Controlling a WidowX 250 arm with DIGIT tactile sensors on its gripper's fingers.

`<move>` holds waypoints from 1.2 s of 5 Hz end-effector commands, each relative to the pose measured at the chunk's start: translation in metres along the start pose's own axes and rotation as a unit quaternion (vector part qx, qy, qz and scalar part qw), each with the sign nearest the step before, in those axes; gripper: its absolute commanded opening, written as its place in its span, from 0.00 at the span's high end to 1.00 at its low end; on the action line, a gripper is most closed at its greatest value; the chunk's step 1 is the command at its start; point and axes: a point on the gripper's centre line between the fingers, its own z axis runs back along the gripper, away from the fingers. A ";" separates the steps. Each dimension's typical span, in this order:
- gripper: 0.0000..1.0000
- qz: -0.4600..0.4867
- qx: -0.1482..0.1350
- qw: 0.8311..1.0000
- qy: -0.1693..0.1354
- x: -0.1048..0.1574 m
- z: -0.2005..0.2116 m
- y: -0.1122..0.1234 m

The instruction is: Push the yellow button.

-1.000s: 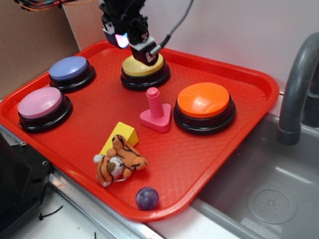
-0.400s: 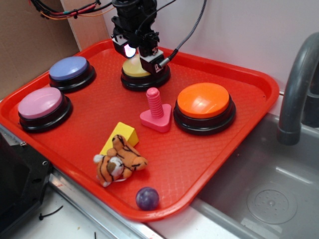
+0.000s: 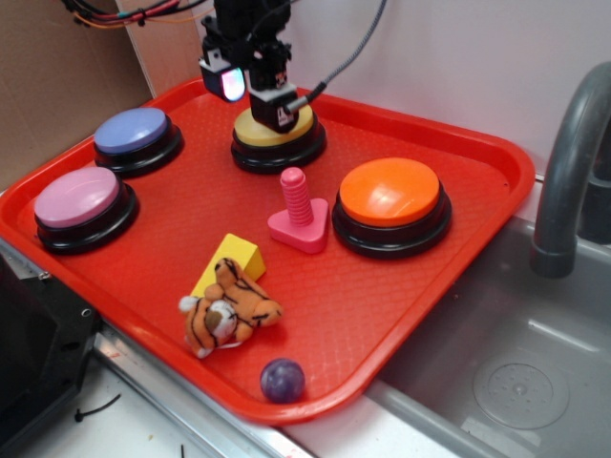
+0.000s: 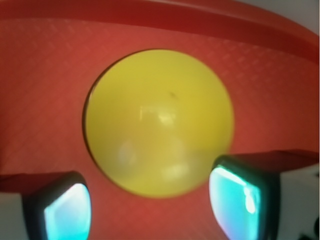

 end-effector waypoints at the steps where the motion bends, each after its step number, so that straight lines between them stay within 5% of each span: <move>1: 0.00 0.043 0.008 0.997 -0.066 -0.006 0.060 0.018; 6: 0.00 0.065 0.015 0.996 -0.060 -0.034 0.094 0.021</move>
